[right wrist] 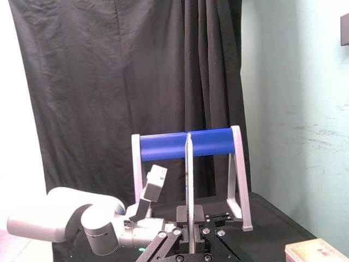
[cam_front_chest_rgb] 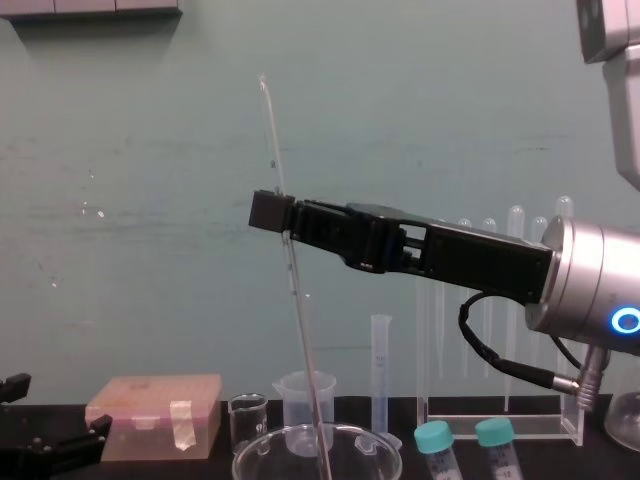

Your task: Hold the thermometer with one hand and immerse one end into the beaker, then reinsert it into the test tube rack.

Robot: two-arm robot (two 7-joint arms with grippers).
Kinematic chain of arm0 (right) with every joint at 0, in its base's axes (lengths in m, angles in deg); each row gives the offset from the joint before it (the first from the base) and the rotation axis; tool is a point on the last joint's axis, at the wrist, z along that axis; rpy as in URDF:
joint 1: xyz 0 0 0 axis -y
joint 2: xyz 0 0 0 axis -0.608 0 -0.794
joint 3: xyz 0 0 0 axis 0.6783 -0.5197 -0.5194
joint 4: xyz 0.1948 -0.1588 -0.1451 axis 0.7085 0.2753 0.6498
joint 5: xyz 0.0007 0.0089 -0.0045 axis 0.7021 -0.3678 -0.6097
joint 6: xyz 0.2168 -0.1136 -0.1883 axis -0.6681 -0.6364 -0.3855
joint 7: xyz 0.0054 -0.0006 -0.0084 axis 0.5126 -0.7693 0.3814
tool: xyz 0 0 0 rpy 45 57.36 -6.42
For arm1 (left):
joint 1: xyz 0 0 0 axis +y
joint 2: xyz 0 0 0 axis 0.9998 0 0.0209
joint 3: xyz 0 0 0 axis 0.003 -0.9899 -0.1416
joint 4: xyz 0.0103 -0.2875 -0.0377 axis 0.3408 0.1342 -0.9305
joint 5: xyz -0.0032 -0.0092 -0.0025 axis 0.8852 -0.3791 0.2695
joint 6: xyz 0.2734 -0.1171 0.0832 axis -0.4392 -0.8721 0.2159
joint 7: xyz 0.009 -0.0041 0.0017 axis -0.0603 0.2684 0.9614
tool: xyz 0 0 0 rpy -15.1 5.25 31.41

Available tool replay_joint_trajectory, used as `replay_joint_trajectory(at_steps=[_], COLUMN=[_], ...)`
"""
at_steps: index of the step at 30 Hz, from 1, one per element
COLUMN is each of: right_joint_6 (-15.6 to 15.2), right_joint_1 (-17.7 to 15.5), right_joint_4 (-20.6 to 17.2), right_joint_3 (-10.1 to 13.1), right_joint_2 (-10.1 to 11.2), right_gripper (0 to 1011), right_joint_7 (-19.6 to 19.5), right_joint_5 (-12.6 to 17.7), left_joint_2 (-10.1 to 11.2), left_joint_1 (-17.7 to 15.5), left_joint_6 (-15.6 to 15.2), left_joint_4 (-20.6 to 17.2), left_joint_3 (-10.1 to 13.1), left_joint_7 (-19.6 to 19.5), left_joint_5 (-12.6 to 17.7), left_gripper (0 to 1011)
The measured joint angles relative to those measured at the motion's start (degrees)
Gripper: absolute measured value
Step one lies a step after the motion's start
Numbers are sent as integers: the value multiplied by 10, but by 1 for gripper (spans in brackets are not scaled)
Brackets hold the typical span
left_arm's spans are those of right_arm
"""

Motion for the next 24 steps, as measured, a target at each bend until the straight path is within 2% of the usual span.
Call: replay_joint_trajectory(at_steps=[24], right_joint_6=[0], right_joint_1=[-1], right_joint_4=[-2], right_joint_3=[0], right_joint_2=[2], right_gripper=[51], right_joint_7=[-1], right_joint_5=[0], left_joint_2=[0], left_joint_1=[0], left_joint_6=[0], left_joint_4=[0], left_joint_3=[0], left_joint_7=[0], left_joint_5=[0], left_gripper=[1008])
